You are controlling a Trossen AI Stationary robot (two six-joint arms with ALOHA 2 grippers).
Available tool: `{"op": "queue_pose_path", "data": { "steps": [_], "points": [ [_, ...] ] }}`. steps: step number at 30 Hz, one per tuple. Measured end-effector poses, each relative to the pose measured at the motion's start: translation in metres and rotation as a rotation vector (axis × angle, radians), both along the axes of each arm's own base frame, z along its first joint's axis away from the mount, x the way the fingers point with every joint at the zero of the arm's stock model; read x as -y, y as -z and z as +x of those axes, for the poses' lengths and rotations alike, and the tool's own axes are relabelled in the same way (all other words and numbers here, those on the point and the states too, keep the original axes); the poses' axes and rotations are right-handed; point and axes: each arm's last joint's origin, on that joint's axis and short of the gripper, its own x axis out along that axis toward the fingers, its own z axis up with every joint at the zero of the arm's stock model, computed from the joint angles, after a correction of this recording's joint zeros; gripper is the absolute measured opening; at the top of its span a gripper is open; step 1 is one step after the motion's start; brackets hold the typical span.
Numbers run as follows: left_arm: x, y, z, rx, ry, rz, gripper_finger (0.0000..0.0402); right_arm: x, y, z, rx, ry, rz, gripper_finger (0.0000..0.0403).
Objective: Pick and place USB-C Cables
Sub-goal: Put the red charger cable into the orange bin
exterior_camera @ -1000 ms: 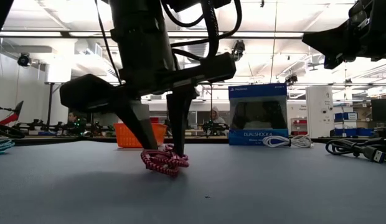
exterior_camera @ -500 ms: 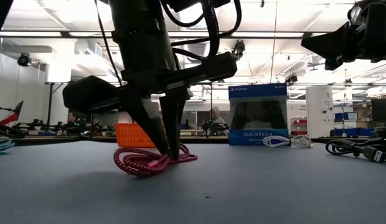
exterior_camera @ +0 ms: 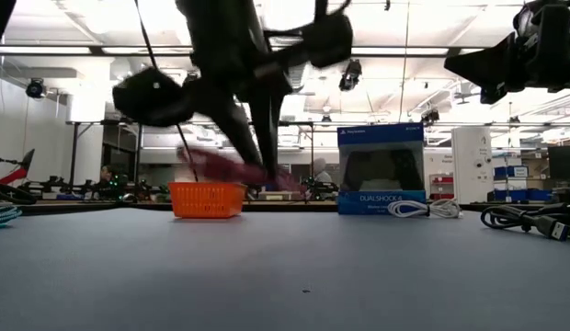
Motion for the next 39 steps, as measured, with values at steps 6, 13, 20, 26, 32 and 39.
{"op": "queue_pose_path", "data": {
  "steps": [6, 13, 20, 26, 32, 39],
  "points": [
    [-0.016, -0.045, -0.016, 0.073, 0.052, -0.021, 0.0008, 0.0, 0.0, 0.0, -0.001, 0.0, 0.0, 0.0009],
    [-0.049, -0.084, -0.035, 0.112, 0.102, 0.039, 0.0008, 0.0, 0.0, 0.0, -0.011, 0.004, -0.026, 0.0009],
    [-0.093, -0.102, -0.052, 0.062, 0.135, 0.132, 0.0008, 0.0, 0.0, 0.0, -0.008, 0.005, -0.025, 0.0009],
    [-0.134, -0.102, -0.055, 0.021, 0.174, 0.201, 0.0008, 0.0, 0.0, 0.0, -0.011, 0.004, -0.025, 0.0009],
    [-0.178, -0.101, -0.059, -0.014, 0.195, 0.261, 0.0008, 0.0, 0.0, 0.0, -0.012, 0.005, -0.028, 0.0009],
    [-0.221, -0.101, -0.068, -0.065, 0.185, 0.35, 0.0008, 0.0, 0.0, 0.0, -0.014, 0.006, -0.033, 0.0009]
  ]
}}
